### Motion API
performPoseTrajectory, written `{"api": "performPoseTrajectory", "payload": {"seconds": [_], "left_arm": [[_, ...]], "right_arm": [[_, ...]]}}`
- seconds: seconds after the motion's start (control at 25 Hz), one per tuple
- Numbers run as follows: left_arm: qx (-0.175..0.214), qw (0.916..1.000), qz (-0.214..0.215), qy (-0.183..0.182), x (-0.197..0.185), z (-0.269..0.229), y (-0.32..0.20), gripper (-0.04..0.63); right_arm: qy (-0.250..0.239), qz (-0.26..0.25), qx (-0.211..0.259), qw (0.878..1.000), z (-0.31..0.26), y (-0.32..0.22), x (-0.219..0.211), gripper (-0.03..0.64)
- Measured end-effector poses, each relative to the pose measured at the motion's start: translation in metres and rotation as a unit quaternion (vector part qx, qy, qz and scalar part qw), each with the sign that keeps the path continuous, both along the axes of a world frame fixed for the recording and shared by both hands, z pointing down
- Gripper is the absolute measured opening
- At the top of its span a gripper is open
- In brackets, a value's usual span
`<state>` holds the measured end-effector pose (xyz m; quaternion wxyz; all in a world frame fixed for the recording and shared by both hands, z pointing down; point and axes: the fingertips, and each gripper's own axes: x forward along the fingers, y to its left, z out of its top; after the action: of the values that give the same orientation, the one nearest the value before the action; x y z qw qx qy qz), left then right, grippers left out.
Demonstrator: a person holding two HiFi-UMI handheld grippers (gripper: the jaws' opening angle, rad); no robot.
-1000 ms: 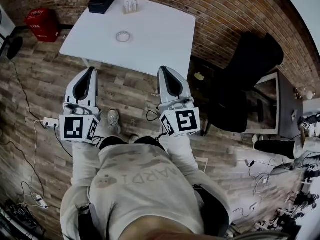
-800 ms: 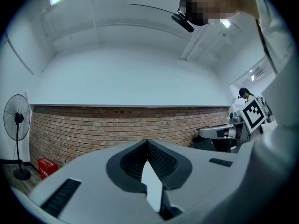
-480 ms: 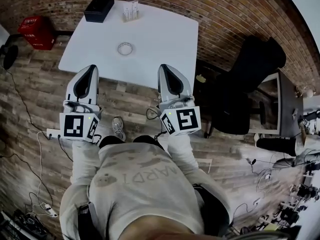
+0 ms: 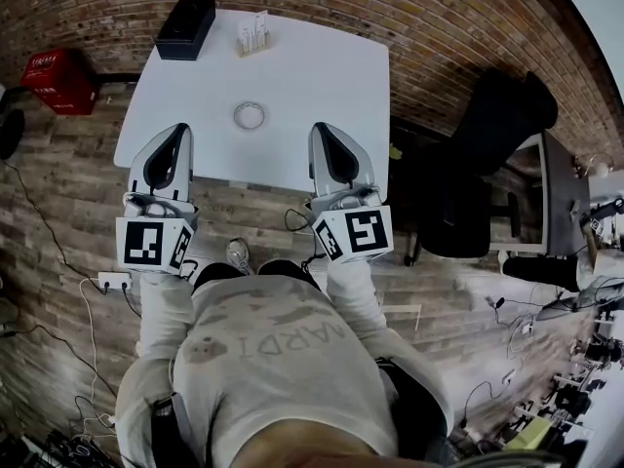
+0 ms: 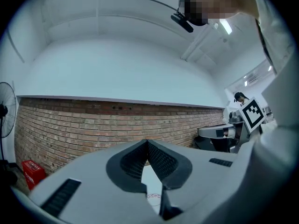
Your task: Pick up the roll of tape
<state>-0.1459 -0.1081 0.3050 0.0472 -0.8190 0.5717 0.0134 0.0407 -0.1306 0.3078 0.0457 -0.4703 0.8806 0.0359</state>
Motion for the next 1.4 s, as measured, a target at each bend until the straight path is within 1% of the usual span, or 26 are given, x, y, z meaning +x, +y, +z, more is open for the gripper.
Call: {"api": "performPoseTrajectory", "payload": {"seconds": [0.2,0.4,0.64,0.8,1.08,1.24,1.4], "left_arm": [[-0.004,0.9998,0.02,0.0,-0.014,0.002,-0.033,0.006],[-0.011,0.9987,0.05,-0.005,-0.025,0.009,-0.061,0.006],[-0.038,0.995,0.092,-0.011,-0.026,0.03,-0.089,0.006],[-0.058,0.9917,0.114,-0.01,-0.018,0.05,-0.101,0.006],[-0.102,0.9859,0.131,-0.019,0.004,0.088,-0.126,0.008],[-0.141,0.981,0.131,-0.029,0.013,0.117,-0.144,0.008],[-0.184,0.9745,0.125,-0.028,0.021,0.145,-0.161,0.009]], "right_arm": [[0.0,0.02,-0.002,1.0,0.0,-0.026,-0.013,0.011],[-0.001,0.038,-0.006,0.999,0.003,-0.047,-0.027,0.011],[0.002,0.059,-0.016,0.998,0.011,-0.064,-0.036,0.011],[0.005,0.072,-0.028,0.997,0.02,-0.067,-0.032,0.011],[0.009,0.081,-0.043,0.996,0.028,-0.08,-0.022,0.011],[0.017,0.07,-0.053,0.996,0.036,-0.092,-0.023,0.011],[0.025,0.059,-0.067,0.996,0.044,-0.105,-0.024,0.011]]}}
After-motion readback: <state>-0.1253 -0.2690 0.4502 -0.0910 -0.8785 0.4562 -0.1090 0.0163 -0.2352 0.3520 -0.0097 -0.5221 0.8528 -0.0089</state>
